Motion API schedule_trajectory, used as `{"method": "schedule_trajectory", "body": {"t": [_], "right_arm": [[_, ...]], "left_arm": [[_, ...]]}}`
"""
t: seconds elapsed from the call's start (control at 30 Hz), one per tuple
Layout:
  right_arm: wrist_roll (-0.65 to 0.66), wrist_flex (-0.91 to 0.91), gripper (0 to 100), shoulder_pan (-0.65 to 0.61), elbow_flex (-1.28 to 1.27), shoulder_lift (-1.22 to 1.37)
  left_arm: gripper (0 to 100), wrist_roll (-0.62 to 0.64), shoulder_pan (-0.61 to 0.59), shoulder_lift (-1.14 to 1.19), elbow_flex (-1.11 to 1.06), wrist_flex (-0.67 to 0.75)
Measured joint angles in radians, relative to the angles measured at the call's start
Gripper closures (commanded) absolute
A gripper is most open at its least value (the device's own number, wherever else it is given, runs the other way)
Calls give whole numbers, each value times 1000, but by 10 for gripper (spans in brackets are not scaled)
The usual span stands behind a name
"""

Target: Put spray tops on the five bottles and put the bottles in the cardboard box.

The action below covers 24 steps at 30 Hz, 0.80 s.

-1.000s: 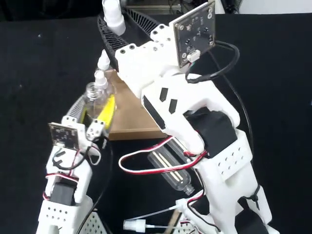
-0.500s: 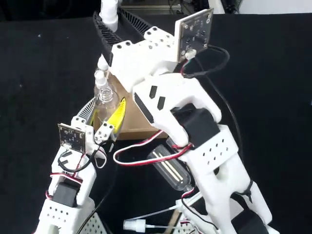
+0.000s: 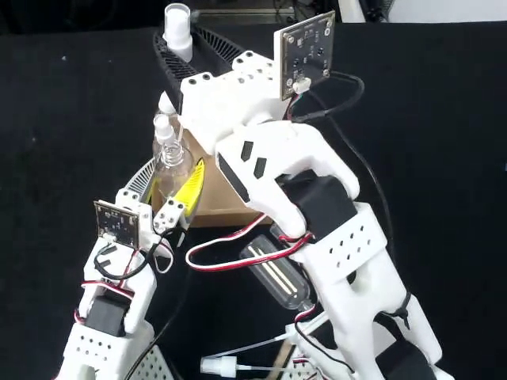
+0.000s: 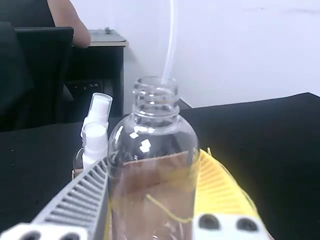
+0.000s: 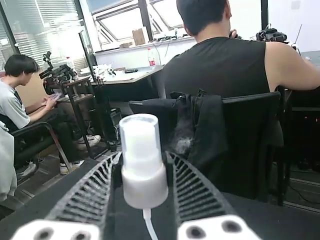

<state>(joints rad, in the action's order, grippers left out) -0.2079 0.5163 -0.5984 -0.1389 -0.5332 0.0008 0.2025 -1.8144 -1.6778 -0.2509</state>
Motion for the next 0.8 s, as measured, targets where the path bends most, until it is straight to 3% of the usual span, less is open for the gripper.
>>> {"method": "schedule_trajectory", "body": {"t": [0.8], "right_arm": [[0, 2, 987, -29, 0, -31]], "left_arm": [[953, 0, 2, 0, 0, 0]]}}
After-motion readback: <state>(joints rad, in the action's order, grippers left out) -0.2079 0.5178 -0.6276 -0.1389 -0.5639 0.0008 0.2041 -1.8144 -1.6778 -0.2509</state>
